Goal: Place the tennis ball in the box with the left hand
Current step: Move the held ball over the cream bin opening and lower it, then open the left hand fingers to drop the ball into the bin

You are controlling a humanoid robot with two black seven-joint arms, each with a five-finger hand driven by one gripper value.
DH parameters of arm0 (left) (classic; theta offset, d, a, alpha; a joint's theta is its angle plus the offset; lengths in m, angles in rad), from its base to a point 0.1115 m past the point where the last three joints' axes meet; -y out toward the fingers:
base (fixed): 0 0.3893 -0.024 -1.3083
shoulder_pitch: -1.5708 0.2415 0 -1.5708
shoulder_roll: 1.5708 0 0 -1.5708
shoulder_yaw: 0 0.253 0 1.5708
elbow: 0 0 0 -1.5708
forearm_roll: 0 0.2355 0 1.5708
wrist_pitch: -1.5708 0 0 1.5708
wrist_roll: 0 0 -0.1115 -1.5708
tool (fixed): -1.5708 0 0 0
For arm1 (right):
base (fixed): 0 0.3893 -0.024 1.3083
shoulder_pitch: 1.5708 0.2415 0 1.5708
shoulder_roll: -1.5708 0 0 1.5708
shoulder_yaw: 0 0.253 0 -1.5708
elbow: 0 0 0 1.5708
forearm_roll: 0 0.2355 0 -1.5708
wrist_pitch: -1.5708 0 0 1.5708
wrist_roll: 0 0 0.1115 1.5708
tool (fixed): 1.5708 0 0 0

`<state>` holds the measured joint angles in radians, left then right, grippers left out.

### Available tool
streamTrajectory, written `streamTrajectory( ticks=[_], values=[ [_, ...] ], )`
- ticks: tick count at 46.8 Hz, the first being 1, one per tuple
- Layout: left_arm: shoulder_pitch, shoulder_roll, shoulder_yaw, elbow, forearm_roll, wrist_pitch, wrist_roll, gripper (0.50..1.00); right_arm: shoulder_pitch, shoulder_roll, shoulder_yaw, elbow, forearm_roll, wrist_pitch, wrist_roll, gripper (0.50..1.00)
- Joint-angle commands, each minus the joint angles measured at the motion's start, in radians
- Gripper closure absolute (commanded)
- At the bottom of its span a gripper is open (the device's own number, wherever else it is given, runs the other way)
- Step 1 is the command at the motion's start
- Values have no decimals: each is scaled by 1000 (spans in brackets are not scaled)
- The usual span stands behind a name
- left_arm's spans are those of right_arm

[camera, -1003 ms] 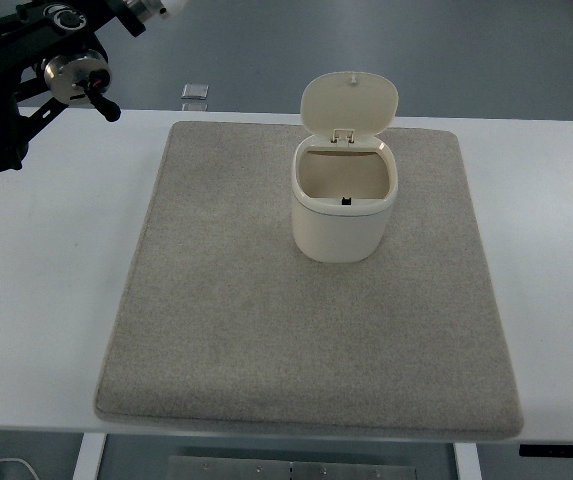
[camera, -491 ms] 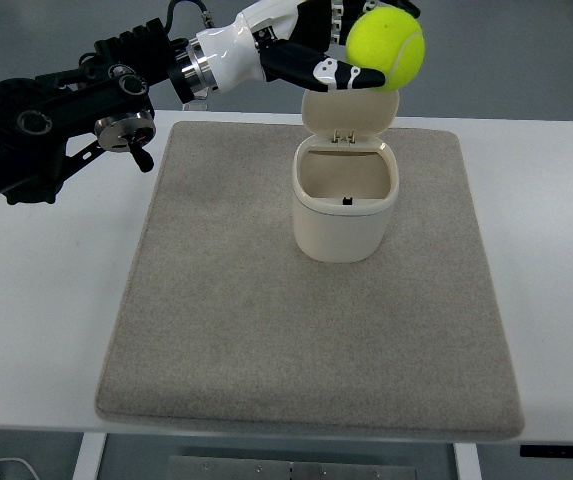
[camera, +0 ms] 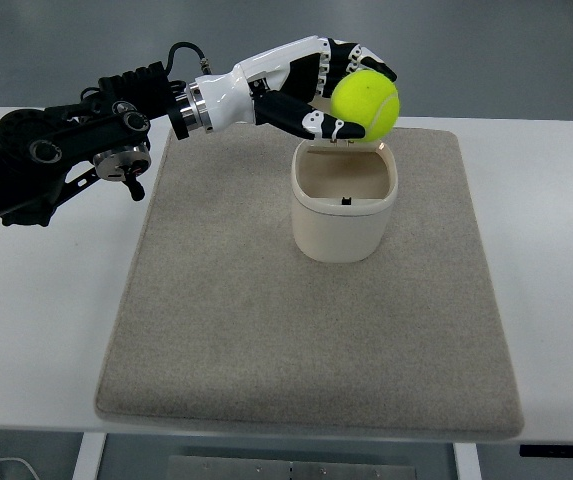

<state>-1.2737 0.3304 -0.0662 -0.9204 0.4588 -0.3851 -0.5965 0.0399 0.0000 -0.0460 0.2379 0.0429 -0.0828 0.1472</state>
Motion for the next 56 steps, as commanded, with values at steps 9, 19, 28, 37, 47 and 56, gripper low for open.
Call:
streamTrajectory(
  ticks=[9, 19, 28, 37, 47, 56],
  values=[
    [0, 12, 31, 37, 0, -6, 0, 883, 0, 0, 0, 0, 0, 0, 0, 562],
    [17, 10, 51, 32, 18, -6, 0, 881, 0, 0, 0, 0, 0, 0, 0, 562],
    [27, 13, 72, 32, 29, -6, 0, 879, 0, 0, 0, 0, 0, 0, 0, 562],
    [28, 29, 74, 40, 34, -6, 0, 879, 0, 0, 0, 1, 0, 0, 0, 562],
    [28, 33, 74, 40, 37, -3, 1, 860, 0, 0, 0, 0, 0, 0, 0, 562],
    [28, 33, 72, 35, 37, 0, 1, 607, 0, 0, 0, 0, 0, 0, 0, 562]
  ],
)
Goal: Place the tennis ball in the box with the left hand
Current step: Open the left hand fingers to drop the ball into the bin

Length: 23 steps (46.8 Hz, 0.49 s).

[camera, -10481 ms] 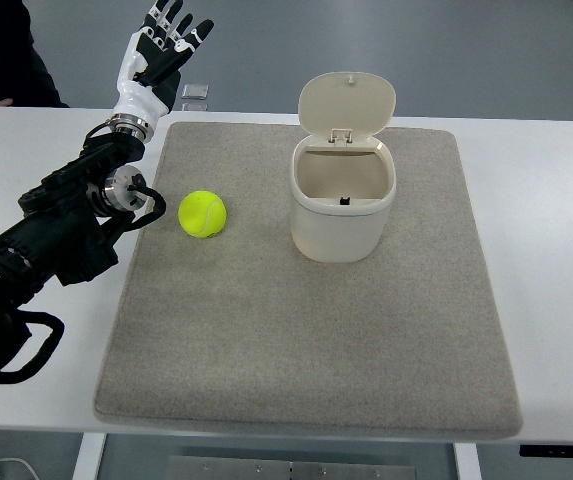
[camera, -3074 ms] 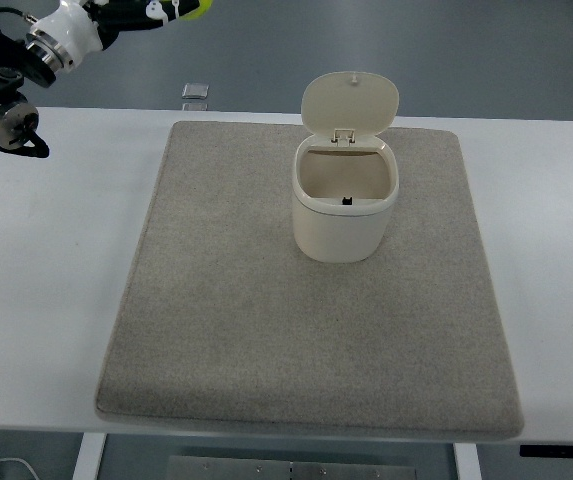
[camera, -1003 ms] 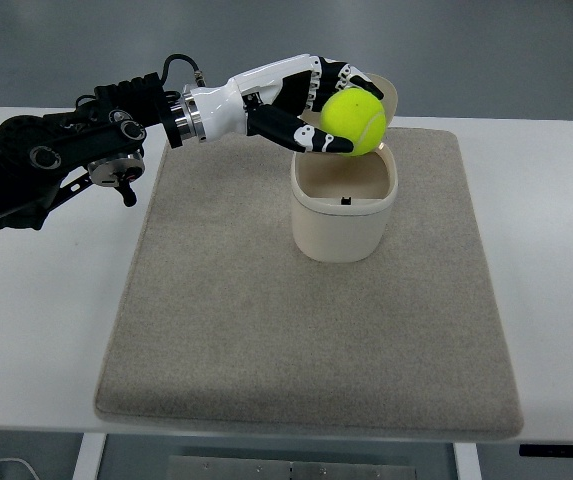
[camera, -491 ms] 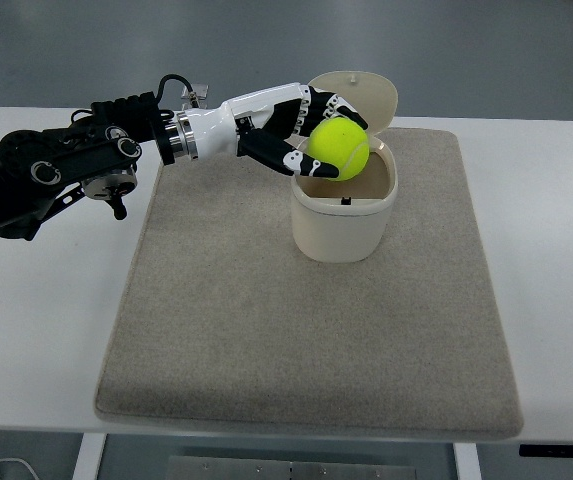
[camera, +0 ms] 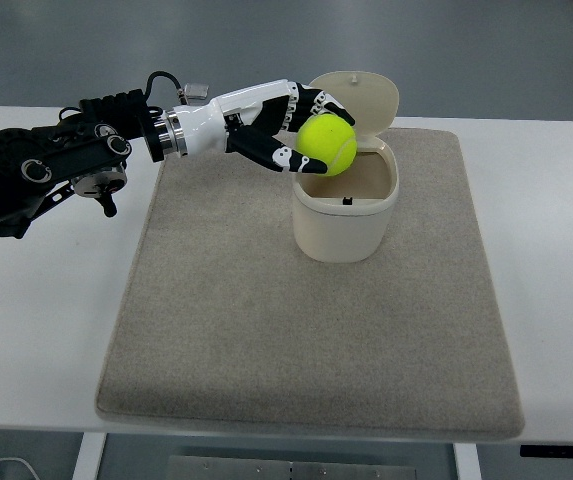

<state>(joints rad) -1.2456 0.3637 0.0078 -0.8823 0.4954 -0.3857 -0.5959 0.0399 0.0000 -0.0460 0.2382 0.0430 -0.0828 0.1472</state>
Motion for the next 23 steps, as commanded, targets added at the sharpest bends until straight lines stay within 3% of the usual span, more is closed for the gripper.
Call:
streamTrajectory(
  ticks=[1, 10, 23],
  values=[
    [0, 0, -2, -4, 0, 1, 1, 587, 0, 0, 0, 0, 0, 0, 0, 562],
    [-1, 1, -2, -9, -1, -1, -1, 551, 0, 0, 0, 0, 0, 0, 0, 562],
    [-6, 35, -20, -99, -6, 10, -1, 576, 0, 0, 0, 0, 0, 0, 0, 562]
  ],
)
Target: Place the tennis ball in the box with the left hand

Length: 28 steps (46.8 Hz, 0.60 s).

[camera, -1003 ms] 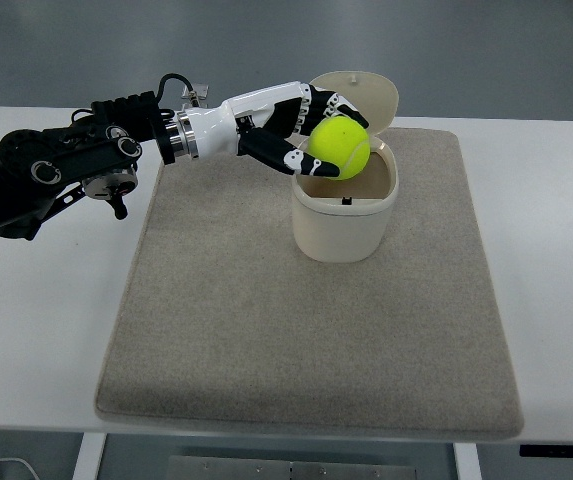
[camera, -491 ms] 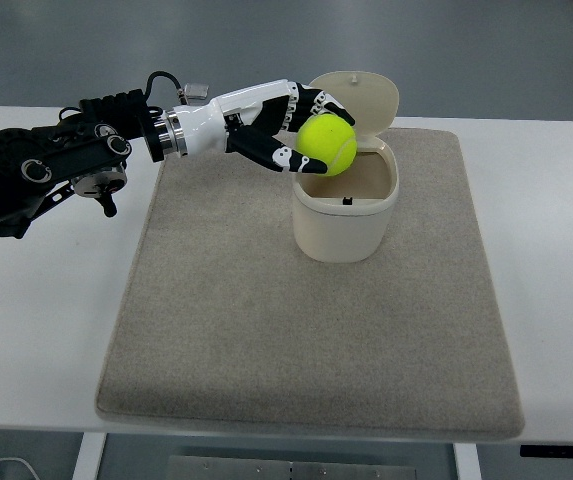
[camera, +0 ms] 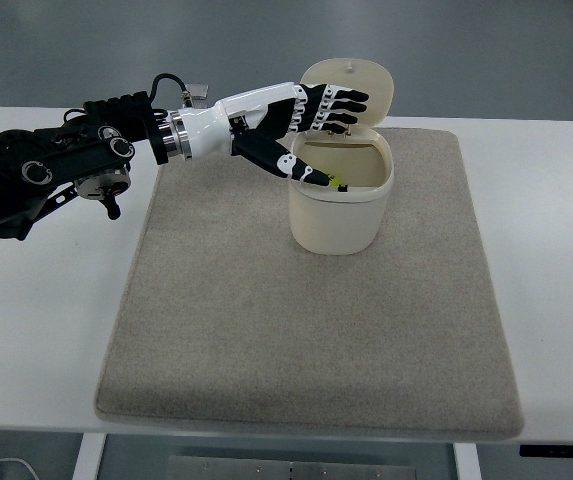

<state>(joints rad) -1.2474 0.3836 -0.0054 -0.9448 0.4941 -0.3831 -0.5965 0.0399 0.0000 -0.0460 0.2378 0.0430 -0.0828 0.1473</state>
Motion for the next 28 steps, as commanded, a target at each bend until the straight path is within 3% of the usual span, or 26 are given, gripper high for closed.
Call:
streamTrajectory(
  ticks=[1, 11, 18, 23, 28],
  values=[
    [-6, 20, -11, -49, -5, 9, 0, 579, 0, 0, 0, 0, 0, 0, 0, 562],
    [0, 57, -186, -97, -17, 59, 0, 611, 0, 0, 0, 0, 0, 0, 0, 562],
    [31, 69, -359, -86, -32, 141, 1, 634, 0, 0, 0, 0, 0, 0, 0, 562],
    [39, 64, -455, -31, -54, 194, 1, 634, 0, 0, 0, 1, 0, 0, 0, 562],
    [57, 58, -527, 78, -144, 184, 0, 634, 0, 0, 0, 0, 0, 0, 0, 562]
  ],
)
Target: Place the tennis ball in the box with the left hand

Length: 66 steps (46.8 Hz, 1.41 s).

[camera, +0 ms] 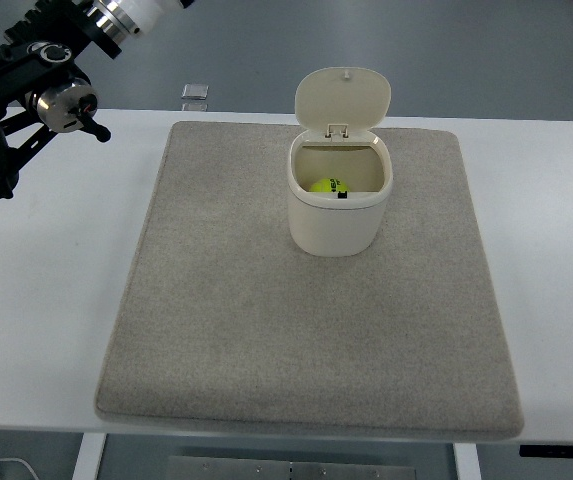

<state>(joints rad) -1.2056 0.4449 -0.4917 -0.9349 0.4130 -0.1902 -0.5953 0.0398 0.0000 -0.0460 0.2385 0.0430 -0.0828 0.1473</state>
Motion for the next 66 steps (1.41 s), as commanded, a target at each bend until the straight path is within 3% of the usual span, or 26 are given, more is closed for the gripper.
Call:
streamTrajectory(
  ticks=[1, 19, 32, 56, 66],
  values=[
    [21, -3, -50, 89, -89, -14, -1, 634, 0, 0, 0, -1, 0, 0, 0, 562],
    [175, -110, -142, 344, -276, -110, -16, 632, 0, 0, 0, 1, 0, 0, 0, 562],
    [253, -189, -143, 415, -264, -132, -16, 630, 0, 0, 0, -1, 0, 0, 0, 562],
    [274, -218, -238, 539, -303, -187, -16, 632, 0, 0, 0, 1, 0, 0, 0, 562],
    [294, -310, -237, 596, -336, -196, -16, 624, 0, 0, 0, 1, 0, 0, 0, 562]
  ],
)
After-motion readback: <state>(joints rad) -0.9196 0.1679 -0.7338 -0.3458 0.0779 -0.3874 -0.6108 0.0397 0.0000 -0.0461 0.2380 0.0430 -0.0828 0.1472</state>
